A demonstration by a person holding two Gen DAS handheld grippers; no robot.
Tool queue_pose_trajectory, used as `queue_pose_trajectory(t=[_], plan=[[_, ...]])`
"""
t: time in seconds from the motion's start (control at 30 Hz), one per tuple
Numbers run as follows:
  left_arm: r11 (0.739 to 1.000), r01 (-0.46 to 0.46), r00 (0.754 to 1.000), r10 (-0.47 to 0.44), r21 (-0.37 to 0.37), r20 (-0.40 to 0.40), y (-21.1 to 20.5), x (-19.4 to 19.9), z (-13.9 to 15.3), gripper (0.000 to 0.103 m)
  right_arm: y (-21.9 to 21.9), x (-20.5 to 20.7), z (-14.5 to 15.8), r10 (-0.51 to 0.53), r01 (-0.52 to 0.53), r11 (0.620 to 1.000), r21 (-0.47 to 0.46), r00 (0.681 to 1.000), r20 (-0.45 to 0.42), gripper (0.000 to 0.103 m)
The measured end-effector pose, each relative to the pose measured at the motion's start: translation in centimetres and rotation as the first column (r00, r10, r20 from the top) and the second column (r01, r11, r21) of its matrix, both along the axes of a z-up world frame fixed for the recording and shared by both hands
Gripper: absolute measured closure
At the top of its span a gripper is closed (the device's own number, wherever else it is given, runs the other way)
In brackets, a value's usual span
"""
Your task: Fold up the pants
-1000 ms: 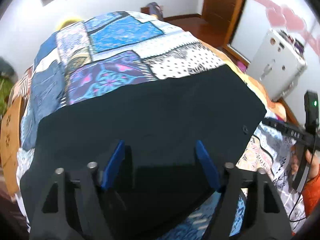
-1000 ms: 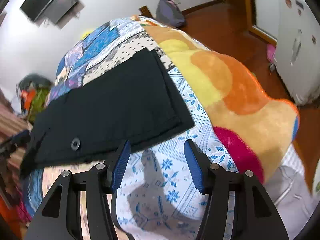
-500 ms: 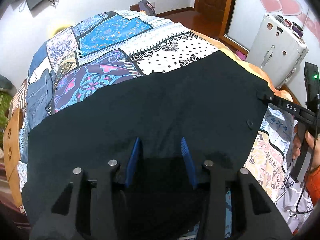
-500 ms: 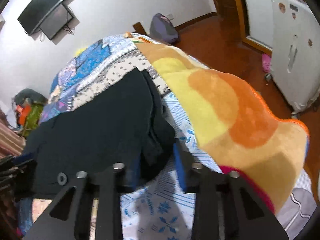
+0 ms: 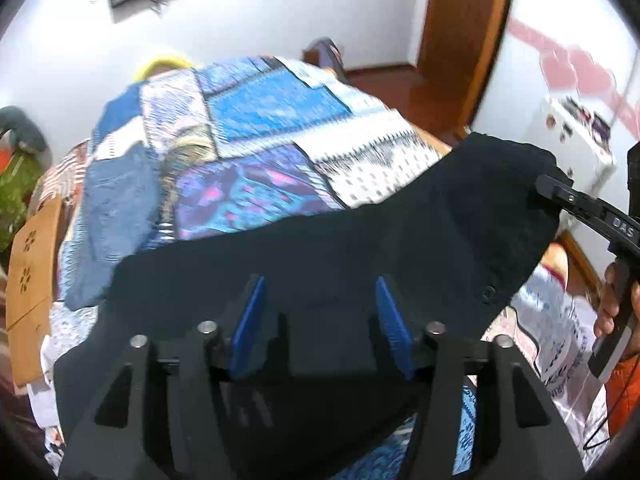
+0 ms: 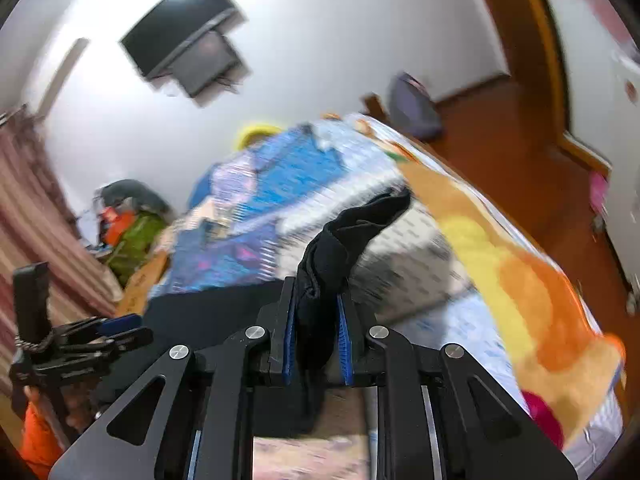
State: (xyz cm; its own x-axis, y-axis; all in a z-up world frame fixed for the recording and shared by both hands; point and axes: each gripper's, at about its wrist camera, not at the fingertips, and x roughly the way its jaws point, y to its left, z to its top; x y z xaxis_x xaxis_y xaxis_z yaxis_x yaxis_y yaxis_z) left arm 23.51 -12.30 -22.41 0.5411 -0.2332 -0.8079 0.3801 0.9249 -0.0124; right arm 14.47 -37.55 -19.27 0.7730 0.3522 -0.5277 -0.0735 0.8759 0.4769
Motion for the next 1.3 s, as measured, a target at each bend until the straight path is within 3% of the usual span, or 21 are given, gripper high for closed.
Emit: queue_pose_trajectory(t=[0.17,0.4,0.6,0.8,0.97,1.03,1.13,1.27,1.3], plan=[[0.997,-0.065,0.996,0.067,-0.028,0.067,3.9,-0.9,2.4,0.033,4.7,1.1,3.2,0.11,-0.108,0.994,-0.032,0.991,0.078,0.087],[0.986,-0.144,0.979,0.154,-0.085,0.132,9.3,-2.6,4.4,0.031,10.8,3.6,3.7,0.257,-0.257,0.966,-0.013,0.963,0.08,0.087],[0.971,-0.209,0.965,0.224,-0.115,0.137,13.4,-4.1,4.2,0.03,17.7,4.5,1.6,0.399,-0.399,0.917,-0.011,0.917,0.011,0.088],[0.961,-0.252,0.958,0.264,-0.112,0.109,15.8,-4.8,2.9,0.03,23.6,3.7,-2.5,0.524,-0.534,0.843,-0.071,0.843,-0.119,0.088],[0.957,-0.262,0.957,0.274,-0.123,0.094,16.3,-4.5,2.4,0.03,24.9,3.0,-4.5,0.562,-0.593,0.799,-0.1,0.796,-0.225,0.075],[0.958,-0.257,0.959,0.269,-0.126,0.089,16.0,-4.1,2.4,0.03,24.6,2.9,-4.2,0.577,-0.606,0.792,-0.08,0.784,-0.231,0.069],[0.963,-0.238,0.964,0.25,-0.124,0.092,14.7,-3.3,2.7,0.03,23.1,3.0,-2.6,0.567,-0.591,0.802,-0.09,0.8,-0.196,0.061],[0.97,-0.201,0.973,0.214,-0.136,0.089,12.6,-2.2,2.7,0.031,19.8,3.6,-0.5,0.517,-0.529,0.836,-0.145,0.848,-0.114,0.06],[0.973,-0.188,0.976,0.2,-0.137,0.081,11.8,-1.7,2.5,0.037,19.0,3.9,-0.3,0.499,-0.51,0.843,-0.169,0.86,-0.104,0.06]])
